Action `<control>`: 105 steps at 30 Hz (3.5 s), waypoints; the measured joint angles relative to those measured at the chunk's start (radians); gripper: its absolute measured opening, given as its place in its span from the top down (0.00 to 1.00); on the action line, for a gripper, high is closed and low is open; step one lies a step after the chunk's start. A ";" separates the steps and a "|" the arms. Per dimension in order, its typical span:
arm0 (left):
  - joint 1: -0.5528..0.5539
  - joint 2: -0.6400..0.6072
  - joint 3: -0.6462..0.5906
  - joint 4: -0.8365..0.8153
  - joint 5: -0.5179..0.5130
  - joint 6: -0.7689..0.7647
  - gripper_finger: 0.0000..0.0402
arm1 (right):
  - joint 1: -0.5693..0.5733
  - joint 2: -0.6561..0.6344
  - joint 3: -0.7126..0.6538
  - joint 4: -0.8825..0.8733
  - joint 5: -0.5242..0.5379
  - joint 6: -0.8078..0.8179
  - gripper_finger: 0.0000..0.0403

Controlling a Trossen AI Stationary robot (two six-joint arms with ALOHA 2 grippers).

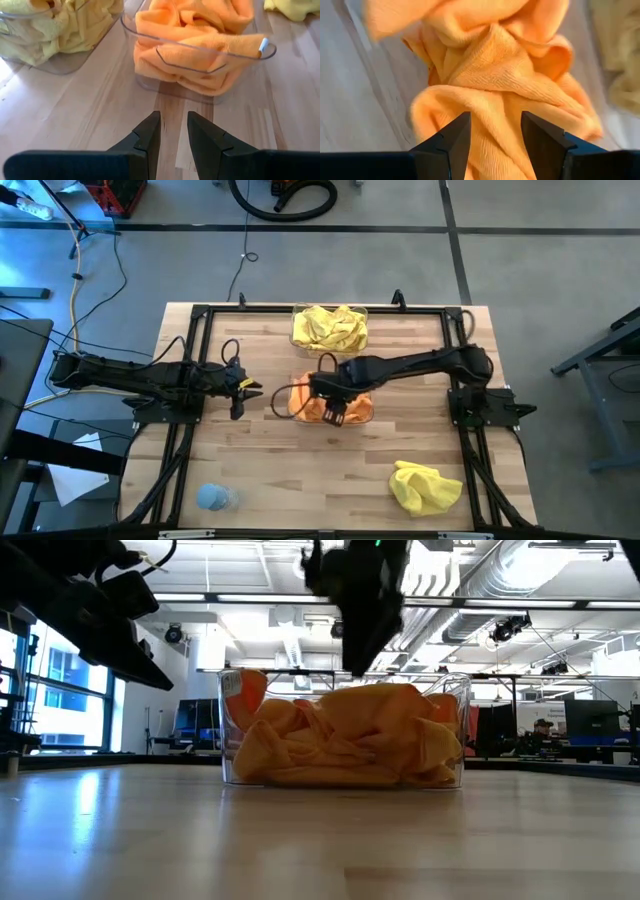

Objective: Sort microfiber towel by color & place in baskets
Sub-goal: Put the yellow microfiber towel into the top transparent bin

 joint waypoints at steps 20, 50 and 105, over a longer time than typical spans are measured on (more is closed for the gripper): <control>0.000 0.000 0.000 -0.023 0.000 -0.026 0.79 | 0.412 -0.347 -0.345 -0.064 -0.043 0.910 0.58; 0.000 0.000 0.000 -0.023 0.000 -0.026 0.79 | 0.718 -0.355 -0.984 0.561 -0.261 1.812 0.60; 0.000 0.000 0.000 0.029 -0.031 0.029 0.79 | -0.485 -0.360 -0.125 0.453 0.101 0.142 1.00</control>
